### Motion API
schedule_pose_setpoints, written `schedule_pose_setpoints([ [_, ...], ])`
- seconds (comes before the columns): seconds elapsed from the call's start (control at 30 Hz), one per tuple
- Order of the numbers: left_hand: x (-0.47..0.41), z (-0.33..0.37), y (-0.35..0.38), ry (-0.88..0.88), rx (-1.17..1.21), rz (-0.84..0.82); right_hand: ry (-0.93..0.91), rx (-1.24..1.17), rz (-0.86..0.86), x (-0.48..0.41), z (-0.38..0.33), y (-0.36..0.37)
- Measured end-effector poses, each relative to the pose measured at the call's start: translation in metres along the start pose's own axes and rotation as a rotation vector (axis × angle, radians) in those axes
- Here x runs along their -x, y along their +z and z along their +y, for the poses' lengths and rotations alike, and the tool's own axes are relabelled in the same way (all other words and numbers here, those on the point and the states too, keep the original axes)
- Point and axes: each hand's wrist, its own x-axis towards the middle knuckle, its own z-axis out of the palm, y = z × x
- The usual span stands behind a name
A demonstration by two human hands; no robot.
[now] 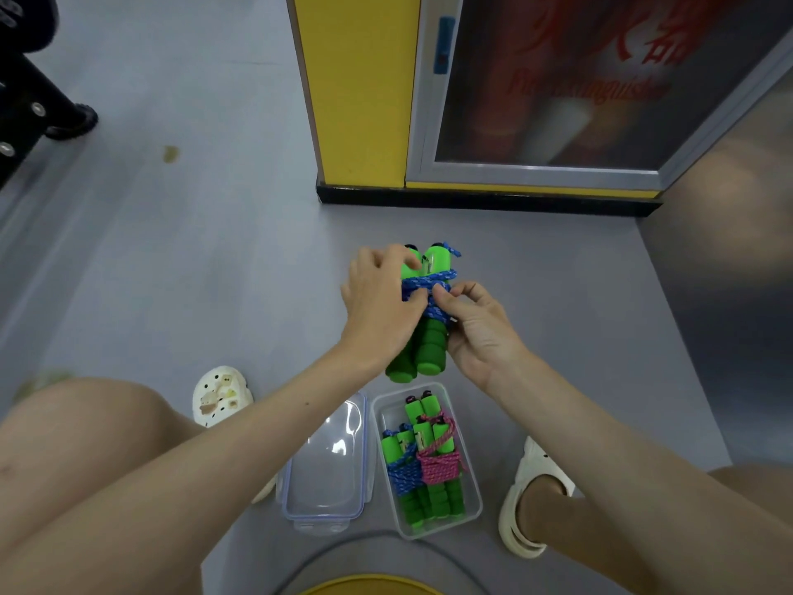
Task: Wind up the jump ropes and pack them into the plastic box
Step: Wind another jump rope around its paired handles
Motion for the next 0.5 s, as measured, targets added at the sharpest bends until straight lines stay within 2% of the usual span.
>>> schedule_pose_setpoints([
  [0.2,-0.013,-0.004,-0.019,0.448,-0.42,-0.159,-0.014,0.206,-0.058,0.002,-0.003,-0.005],
  [0.27,-0.012,-0.004,-0.021,0.544,-0.551,-0.233,-0.015,0.271,-0.063,0.003,-0.003,-0.006],
  [0.4,-0.012,-0.002,-0.023,0.54,-0.644,-0.334,-0.013,0.34,-0.083,0.004,0.001,-0.009],
  [0.5,-0.011,0.002,-0.026,0.458,-0.568,-0.386,-0.004,0.38,-0.137,0.004,-0.002,-0.008],
])
